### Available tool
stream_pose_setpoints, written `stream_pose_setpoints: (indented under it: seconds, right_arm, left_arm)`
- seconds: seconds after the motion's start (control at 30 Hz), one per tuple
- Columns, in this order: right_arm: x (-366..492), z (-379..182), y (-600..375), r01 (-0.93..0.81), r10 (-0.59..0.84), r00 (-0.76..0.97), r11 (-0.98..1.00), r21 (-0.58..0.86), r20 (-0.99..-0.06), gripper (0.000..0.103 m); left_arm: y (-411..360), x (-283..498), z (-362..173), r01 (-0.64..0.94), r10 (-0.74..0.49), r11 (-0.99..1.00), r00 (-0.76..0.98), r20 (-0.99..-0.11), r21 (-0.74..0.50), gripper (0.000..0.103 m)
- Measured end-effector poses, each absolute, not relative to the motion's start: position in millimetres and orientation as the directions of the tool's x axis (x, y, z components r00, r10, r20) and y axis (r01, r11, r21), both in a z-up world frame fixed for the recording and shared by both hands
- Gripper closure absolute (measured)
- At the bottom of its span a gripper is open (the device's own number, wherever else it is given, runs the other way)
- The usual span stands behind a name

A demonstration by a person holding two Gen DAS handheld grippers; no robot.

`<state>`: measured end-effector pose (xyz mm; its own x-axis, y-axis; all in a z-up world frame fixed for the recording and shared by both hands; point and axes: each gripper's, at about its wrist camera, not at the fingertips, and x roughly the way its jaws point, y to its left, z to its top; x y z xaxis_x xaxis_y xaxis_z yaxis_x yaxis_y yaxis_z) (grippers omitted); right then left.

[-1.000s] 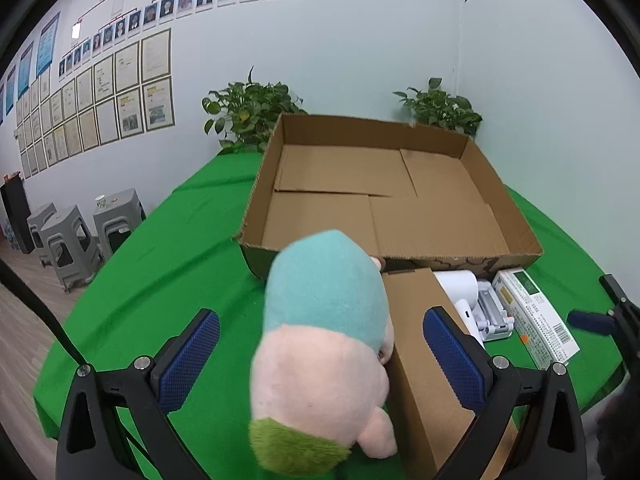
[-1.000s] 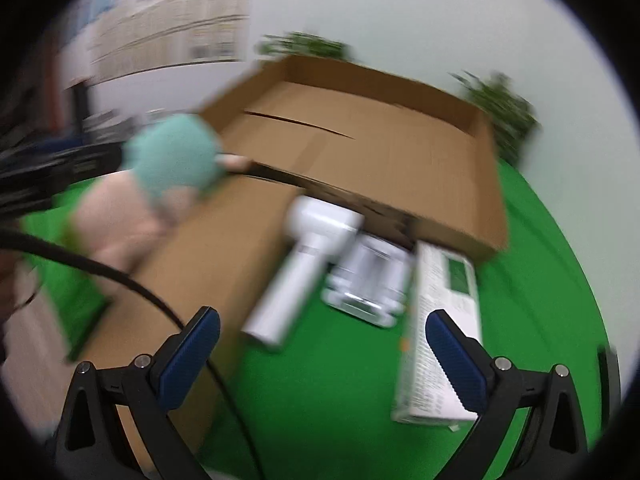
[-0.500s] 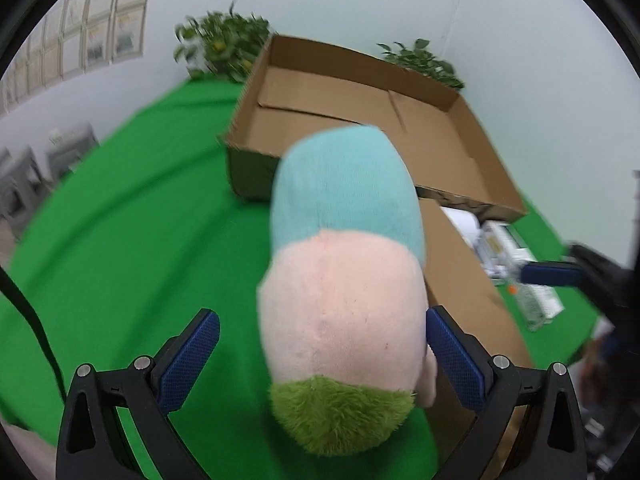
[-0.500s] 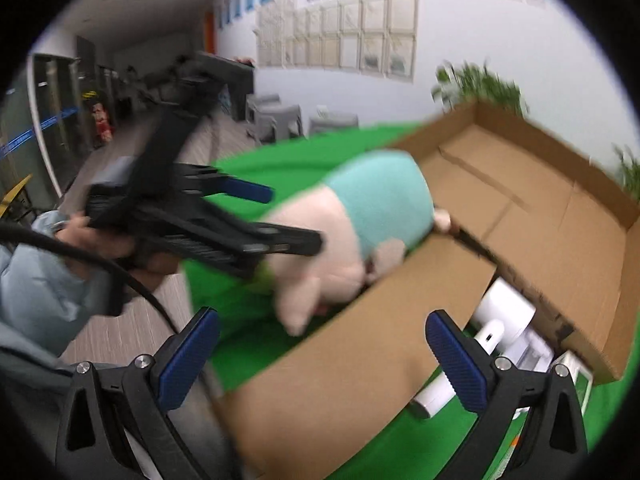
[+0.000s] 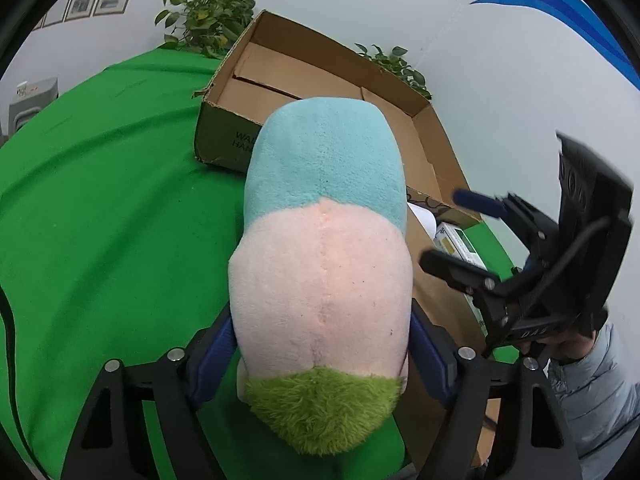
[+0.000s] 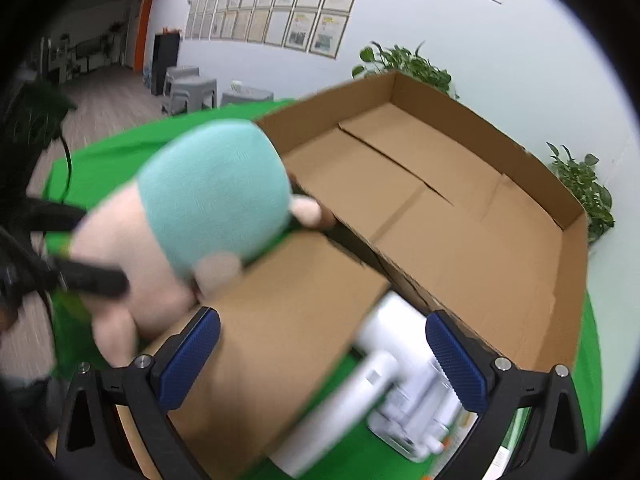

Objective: Organize objects
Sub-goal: 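Lift the plush toy with the left gripper toward the cardboard tray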

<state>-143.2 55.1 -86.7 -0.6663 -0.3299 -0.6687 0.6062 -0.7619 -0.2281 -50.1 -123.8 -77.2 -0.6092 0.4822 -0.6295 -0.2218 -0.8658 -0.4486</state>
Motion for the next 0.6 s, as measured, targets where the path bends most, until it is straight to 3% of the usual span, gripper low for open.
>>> stream_pose_setpoints:
  seconds: [0.23,0.6]
  right_arm:
    - [-180,-91,29,0.618,-0.500,-0.486,-0.776,0.122,-0.717,0.001]
    - [-165,-89,-54,0.687,-0.655,-0.170,-0.614,0.388,-0.736,0.001]
  left_arm:
    - [-150,-41,-82,-0.185,0.503,-0.840,-0.620,-0.602,-0.511,0.038]
    - [-200,11,-81,-0.155,0.513,-0.815,-0.640,-0.572,-0.558,0.040]
